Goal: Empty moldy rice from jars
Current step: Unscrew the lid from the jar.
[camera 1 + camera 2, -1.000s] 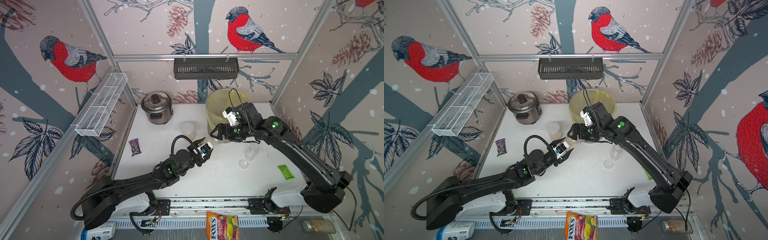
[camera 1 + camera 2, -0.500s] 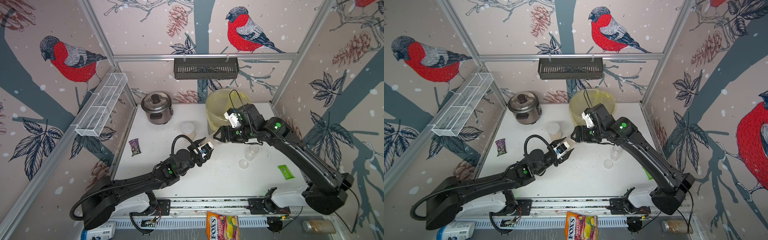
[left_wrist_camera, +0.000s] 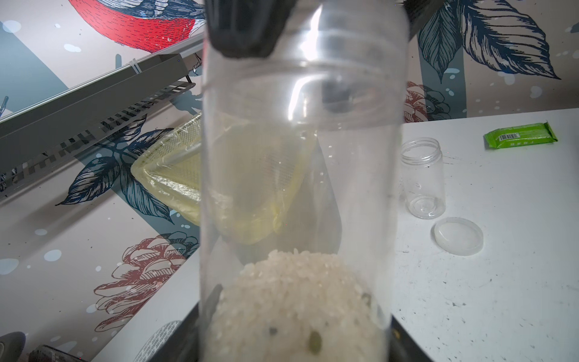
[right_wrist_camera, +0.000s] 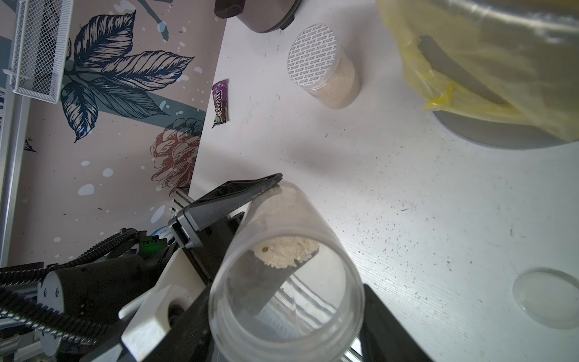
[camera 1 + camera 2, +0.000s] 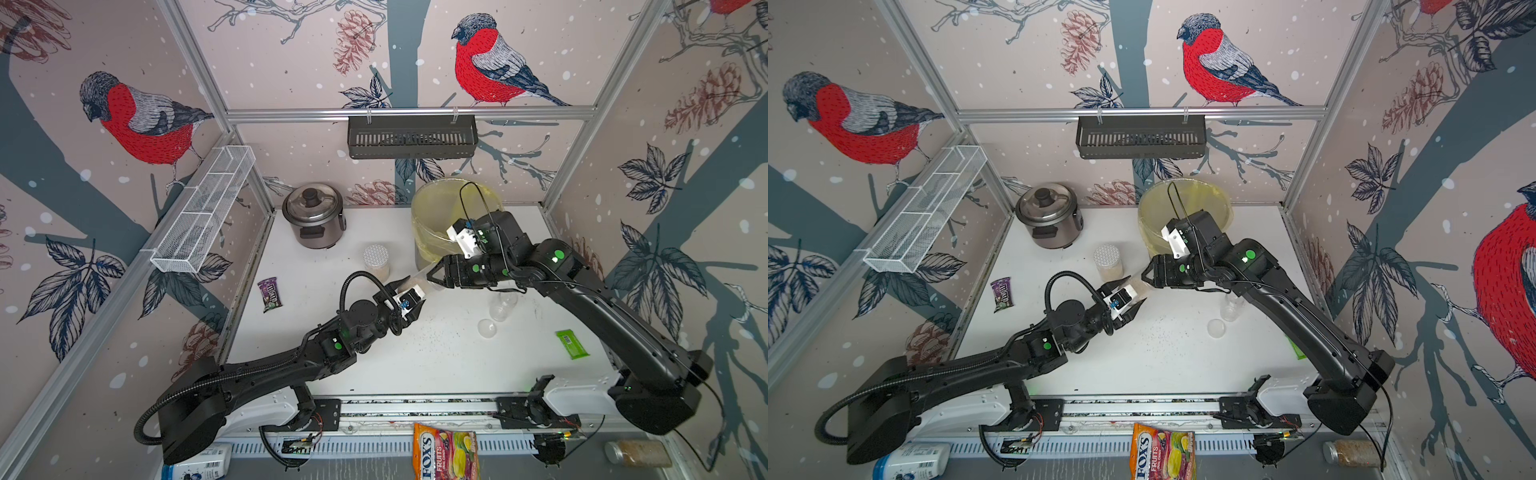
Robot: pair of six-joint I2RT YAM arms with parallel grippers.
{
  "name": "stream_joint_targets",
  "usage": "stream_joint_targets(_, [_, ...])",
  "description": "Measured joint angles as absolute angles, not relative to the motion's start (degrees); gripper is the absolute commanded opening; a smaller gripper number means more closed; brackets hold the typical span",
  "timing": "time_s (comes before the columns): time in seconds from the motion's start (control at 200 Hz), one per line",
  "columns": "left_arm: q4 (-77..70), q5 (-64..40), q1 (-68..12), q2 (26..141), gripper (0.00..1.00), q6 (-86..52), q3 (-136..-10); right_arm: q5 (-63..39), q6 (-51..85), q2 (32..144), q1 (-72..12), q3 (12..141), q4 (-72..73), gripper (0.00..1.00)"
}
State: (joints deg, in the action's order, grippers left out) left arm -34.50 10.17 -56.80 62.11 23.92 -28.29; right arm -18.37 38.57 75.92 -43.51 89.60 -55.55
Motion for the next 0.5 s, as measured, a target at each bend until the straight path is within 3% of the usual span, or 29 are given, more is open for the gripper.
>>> stream_joint_targets(0.185, [-31.38,8.58,-56.80,61.58,0.36,21.26,-29.52,-19.51,35.79,76.18,-43.38,90.39,-55.77,0.48])
stream_joint_targets(0.5, [-28.14,8.29,-56.80,60.69,0.36,15.20,-30.24,-19.27,23.20,79.22,-44.60,93.58,-56.49,0.50])
